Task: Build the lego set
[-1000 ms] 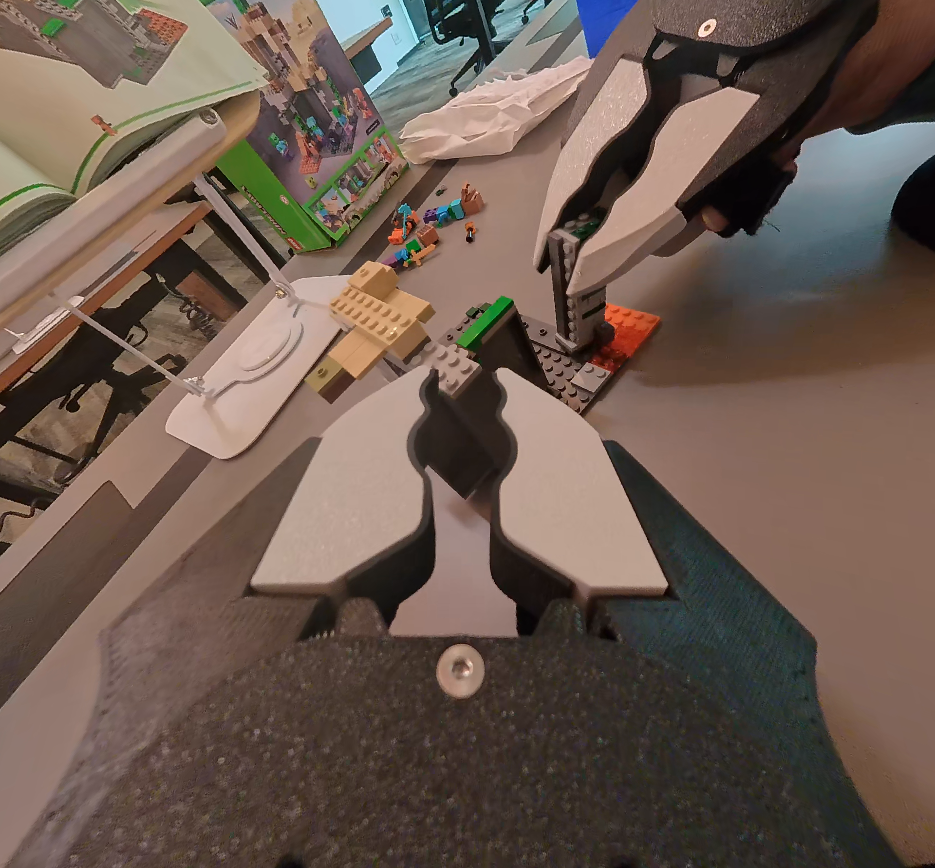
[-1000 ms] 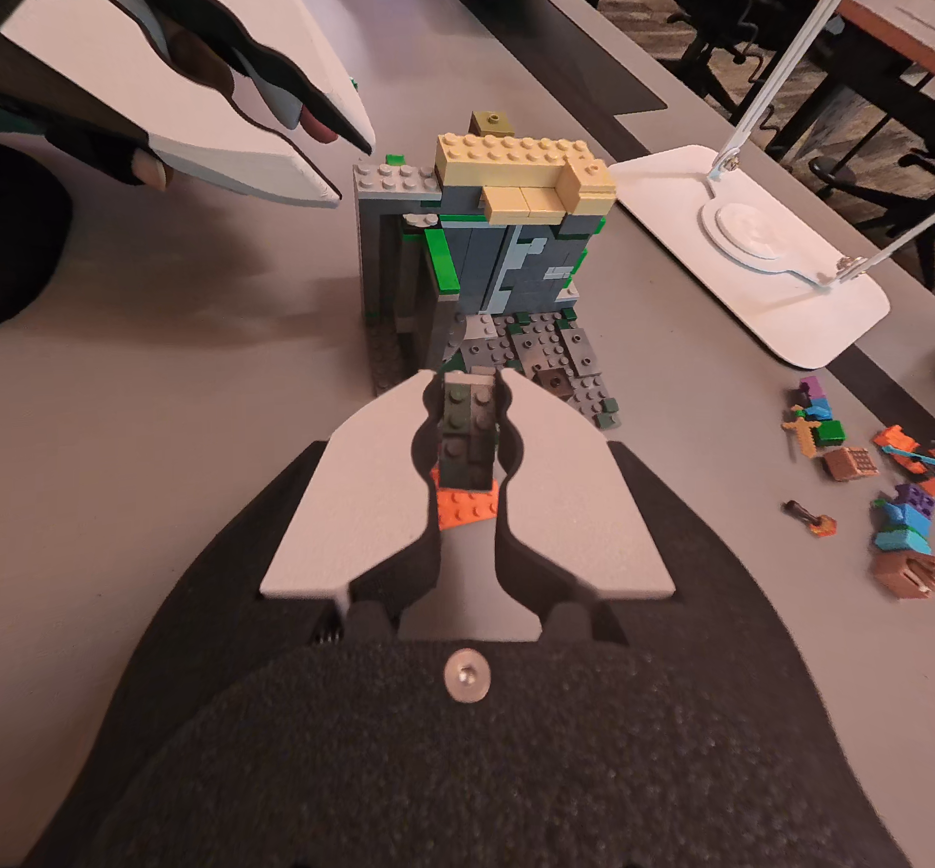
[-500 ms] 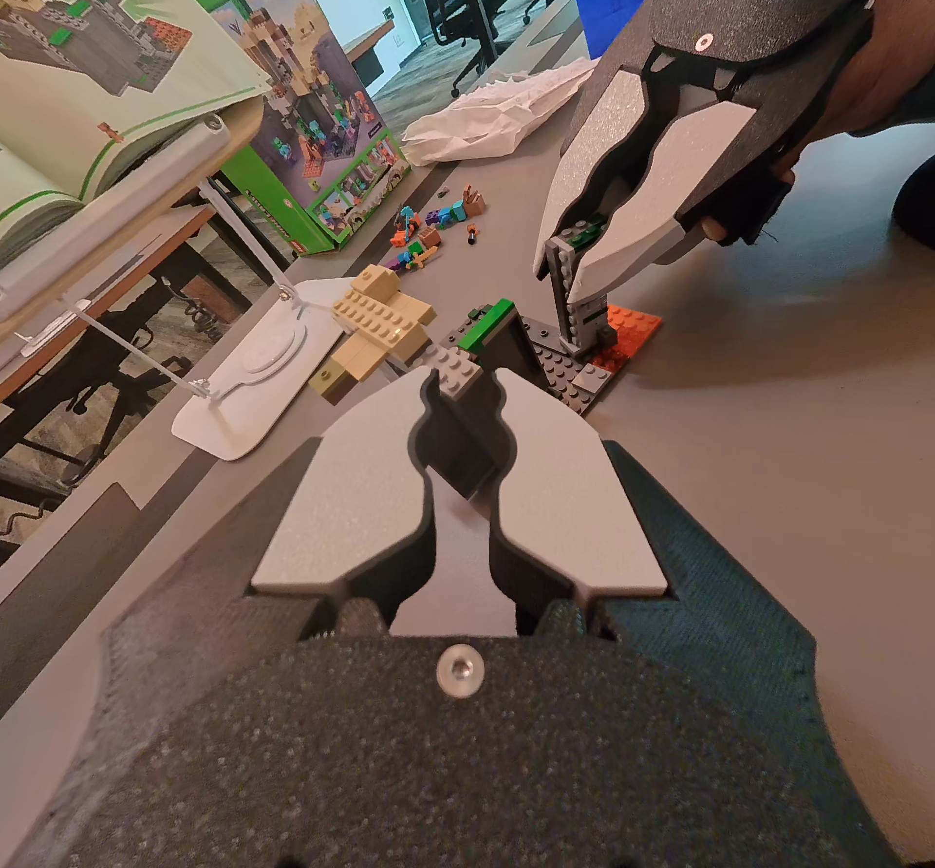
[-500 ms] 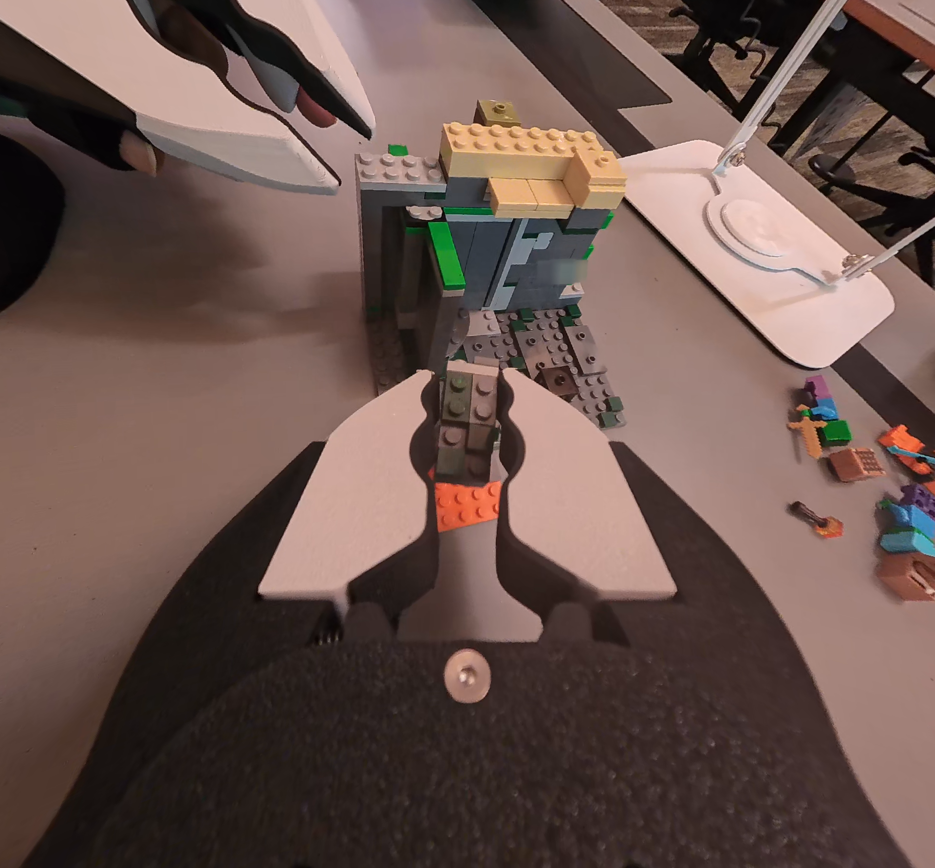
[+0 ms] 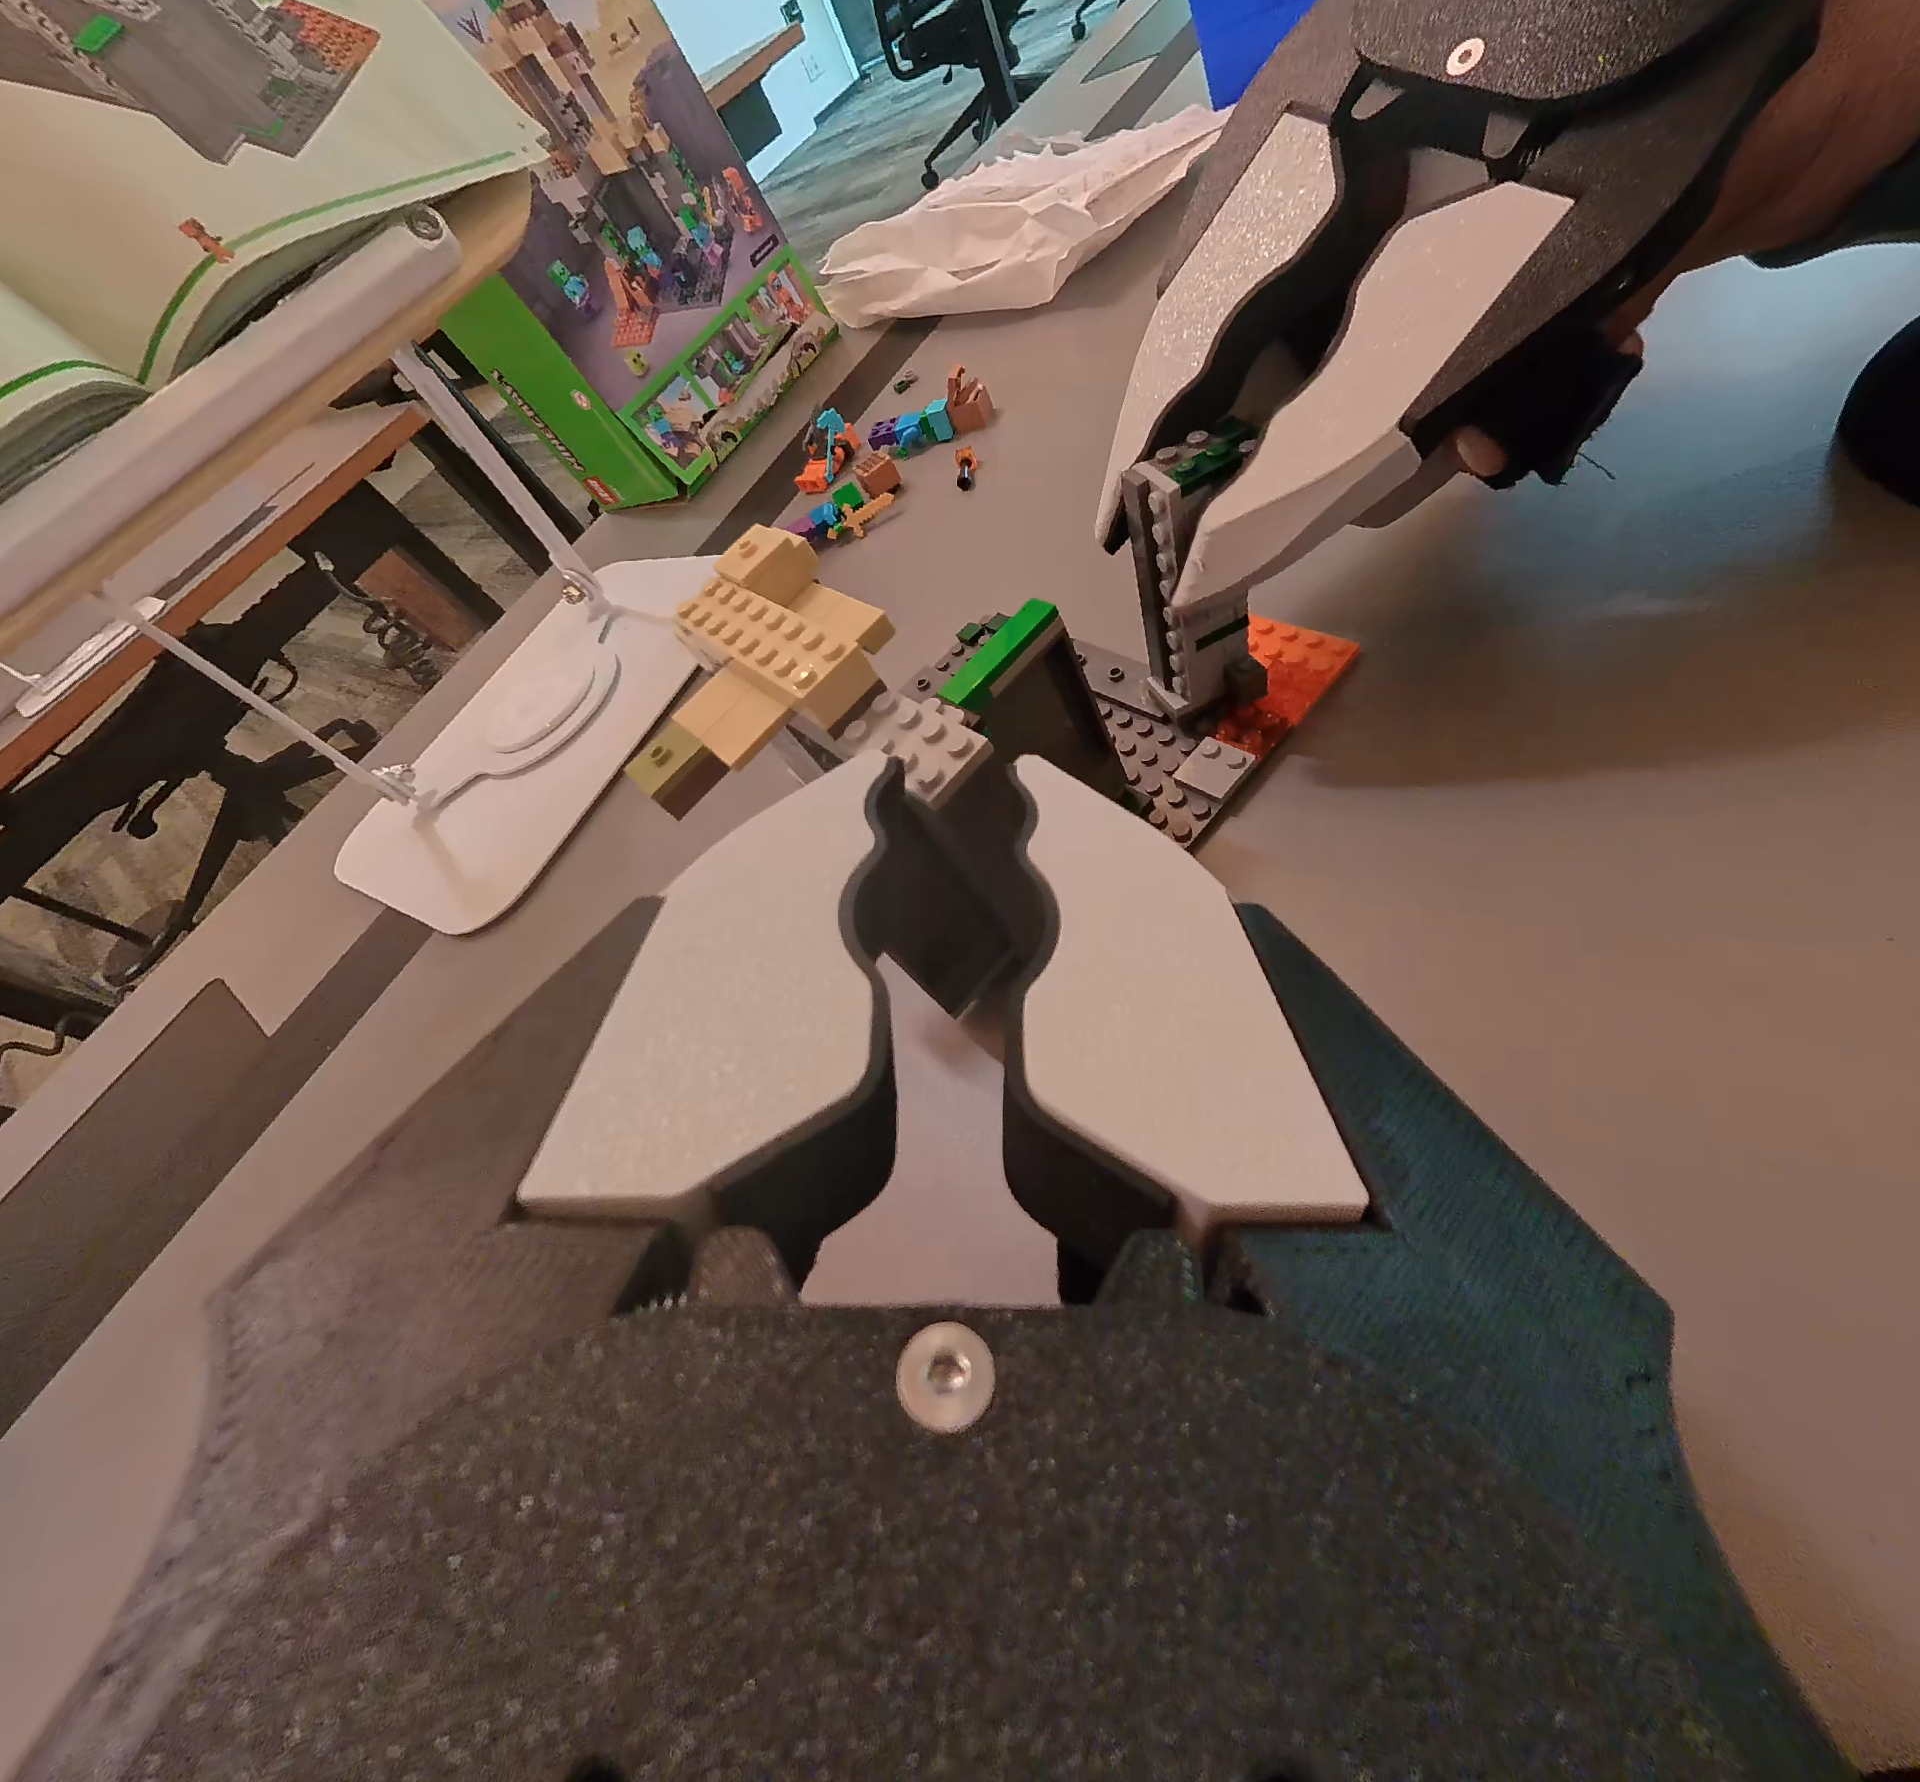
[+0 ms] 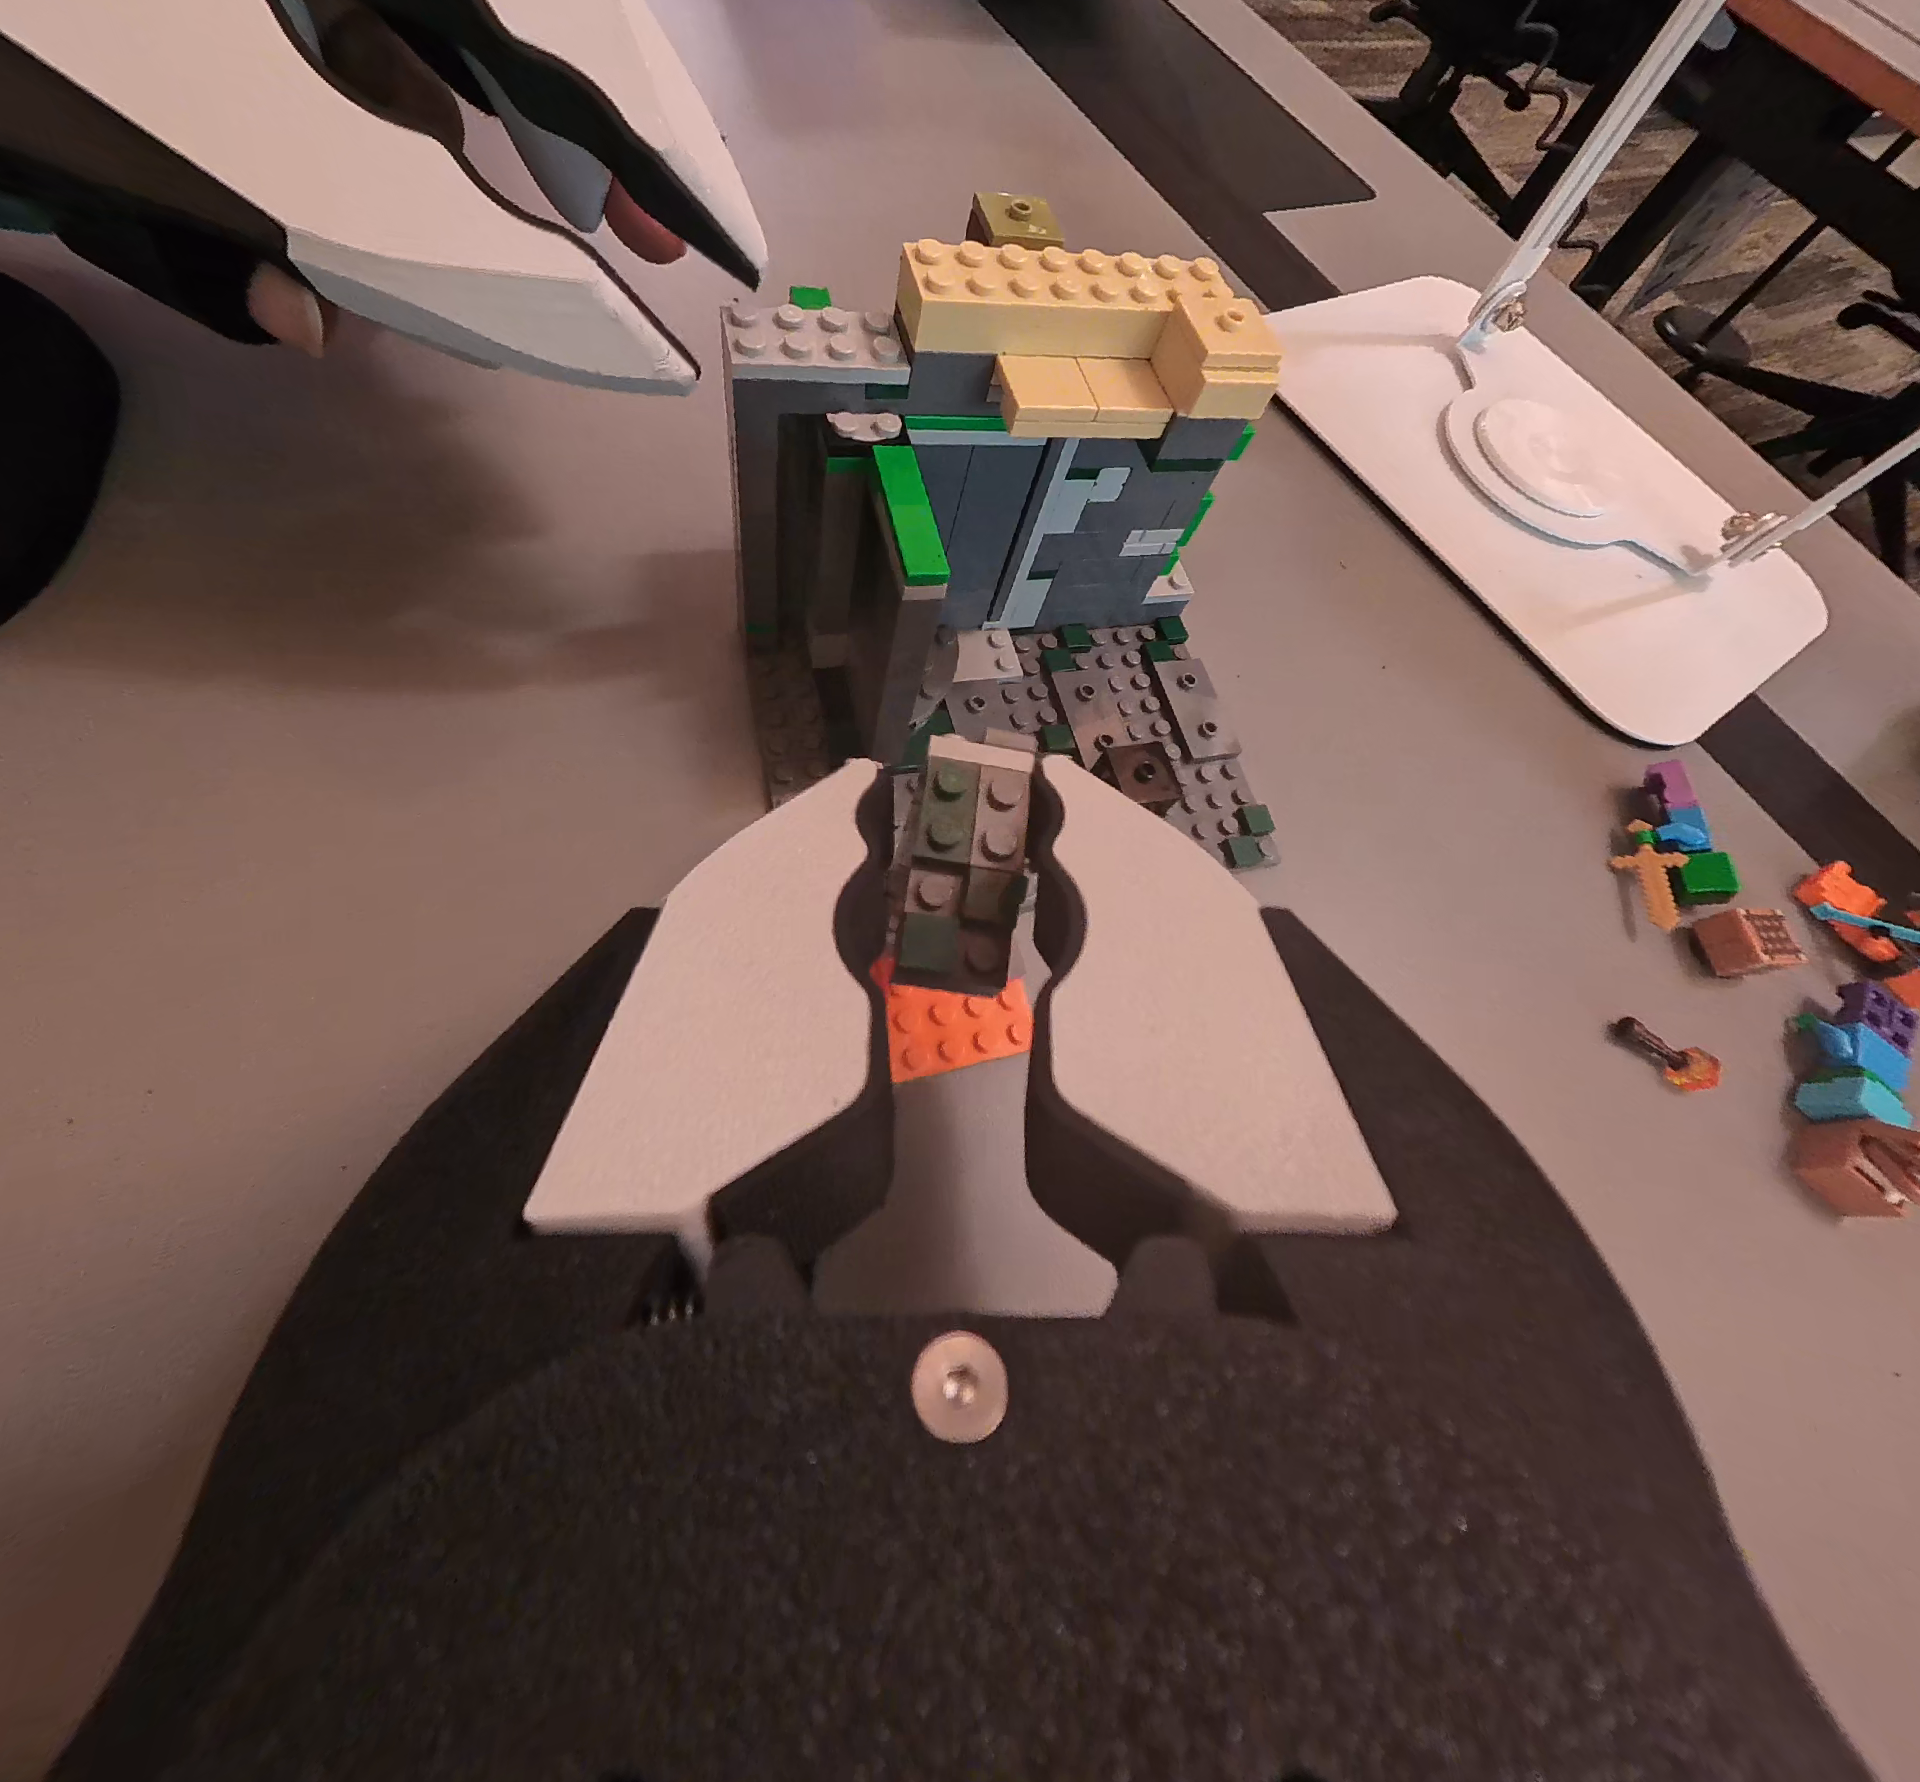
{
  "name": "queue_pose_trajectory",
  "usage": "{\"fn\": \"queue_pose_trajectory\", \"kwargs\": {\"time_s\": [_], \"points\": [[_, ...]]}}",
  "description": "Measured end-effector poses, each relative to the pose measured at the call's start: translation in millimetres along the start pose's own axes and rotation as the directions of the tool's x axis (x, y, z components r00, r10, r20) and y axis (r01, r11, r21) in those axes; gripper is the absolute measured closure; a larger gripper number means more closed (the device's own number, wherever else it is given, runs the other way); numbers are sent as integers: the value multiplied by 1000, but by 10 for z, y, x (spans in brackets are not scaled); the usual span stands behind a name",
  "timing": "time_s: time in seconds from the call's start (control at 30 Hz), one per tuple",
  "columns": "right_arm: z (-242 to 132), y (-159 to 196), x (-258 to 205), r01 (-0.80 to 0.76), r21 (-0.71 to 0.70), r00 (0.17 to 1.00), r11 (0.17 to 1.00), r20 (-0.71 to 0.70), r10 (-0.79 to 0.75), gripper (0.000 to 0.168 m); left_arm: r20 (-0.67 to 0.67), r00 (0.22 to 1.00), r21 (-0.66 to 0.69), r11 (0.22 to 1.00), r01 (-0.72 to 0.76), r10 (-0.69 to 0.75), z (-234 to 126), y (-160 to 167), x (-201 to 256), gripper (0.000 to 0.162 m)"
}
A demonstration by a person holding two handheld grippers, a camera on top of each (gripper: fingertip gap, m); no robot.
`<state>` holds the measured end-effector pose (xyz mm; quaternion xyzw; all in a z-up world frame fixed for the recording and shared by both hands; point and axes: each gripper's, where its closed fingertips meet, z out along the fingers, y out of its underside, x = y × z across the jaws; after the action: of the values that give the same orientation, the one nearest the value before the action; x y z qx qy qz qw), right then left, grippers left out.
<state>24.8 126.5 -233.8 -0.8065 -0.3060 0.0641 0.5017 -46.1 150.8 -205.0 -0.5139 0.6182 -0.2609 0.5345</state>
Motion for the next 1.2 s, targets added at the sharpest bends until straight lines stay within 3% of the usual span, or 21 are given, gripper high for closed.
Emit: {"fn": "queue_pose_trajectory", "kwargs": {"time_s": [0.3, 0.43, 0.67, 0.9, 1.03, 1.2], "points": [[-46, -52, 55, -6, 22, 1000, 1000, -26, 7, 149, -3, 1000, -3, 1000, -6, 6, -2, -11, 16, 144], [-113, -66, 295, 7, 15, 996, 1000, -87, -5, 149, 1, 1000, -6, 1000, 7, -7, 9, -3, 19, 141], [-289, 401, 1161, -161, -153, 964, 975, -238, 122, 149, -2, 1000, -15, 1000, 15, -15, 27, 17, 30, 139], [-318, 609, 1346, -256, -162, 943, 953, -258, 209, 148, -3, 1000, -12, 1000, 28, -28, 27, 26, 18, 139], [-384, 494, 1379, -261, -110, 937, 959, -268, 224, 137, 0, 1000, -14, 1000, 24, -24, 25, 23, 18, 139], [-534, -100, 1156, -109, -55, 980, 992, -173, 98, 133, 17, 999, -29, 999, 34, -33, 40, 48, -7, 136]]}}
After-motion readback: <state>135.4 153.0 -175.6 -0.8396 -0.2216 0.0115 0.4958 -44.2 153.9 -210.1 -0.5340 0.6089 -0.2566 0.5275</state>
